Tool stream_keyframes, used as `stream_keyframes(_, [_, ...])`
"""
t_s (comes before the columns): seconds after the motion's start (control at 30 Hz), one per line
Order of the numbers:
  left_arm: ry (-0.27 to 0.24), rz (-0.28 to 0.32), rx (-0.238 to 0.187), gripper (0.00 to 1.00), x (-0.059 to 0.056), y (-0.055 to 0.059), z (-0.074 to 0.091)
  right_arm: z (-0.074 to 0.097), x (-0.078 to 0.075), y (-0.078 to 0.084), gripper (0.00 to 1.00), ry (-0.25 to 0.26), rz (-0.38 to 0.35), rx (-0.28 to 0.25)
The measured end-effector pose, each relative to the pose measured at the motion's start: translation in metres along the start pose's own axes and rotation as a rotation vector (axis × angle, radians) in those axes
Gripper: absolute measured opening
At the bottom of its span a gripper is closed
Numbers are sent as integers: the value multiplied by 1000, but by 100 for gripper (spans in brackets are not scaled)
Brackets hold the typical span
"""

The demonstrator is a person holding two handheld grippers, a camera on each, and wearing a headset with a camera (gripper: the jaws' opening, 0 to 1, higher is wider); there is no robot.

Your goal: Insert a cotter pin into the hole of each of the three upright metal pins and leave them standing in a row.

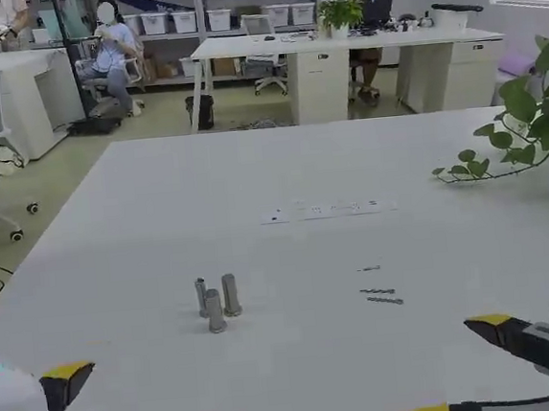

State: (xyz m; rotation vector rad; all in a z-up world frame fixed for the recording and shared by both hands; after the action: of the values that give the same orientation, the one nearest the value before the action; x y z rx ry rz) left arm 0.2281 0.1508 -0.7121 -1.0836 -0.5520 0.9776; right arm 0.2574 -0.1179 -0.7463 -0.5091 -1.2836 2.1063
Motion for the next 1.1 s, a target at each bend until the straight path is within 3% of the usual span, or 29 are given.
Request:
stream_keyframes(0.5, [16, -43, 0, 92, -5, -3, 4, 0, 4, -7, 98, -7, 12, -15])
stream_keyframes(1.1, [34, -26, -5, 89, -10, 0, 1, 2, 3, -10, 98, -10, 17, -18])
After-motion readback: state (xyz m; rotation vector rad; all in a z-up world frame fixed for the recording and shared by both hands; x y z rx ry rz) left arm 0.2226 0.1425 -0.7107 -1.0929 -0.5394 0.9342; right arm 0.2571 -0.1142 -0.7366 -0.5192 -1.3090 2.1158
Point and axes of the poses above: the centre of the closed fingertips' face, and the gripper's own axes: z roughly backward along the fingers, x roughly to its left, y roughly out of its underside, the point moved 4 cm from there along z, roughly backward along the fingers, and after that the axes turned 4 degrees about z, right-handed, at the moved point
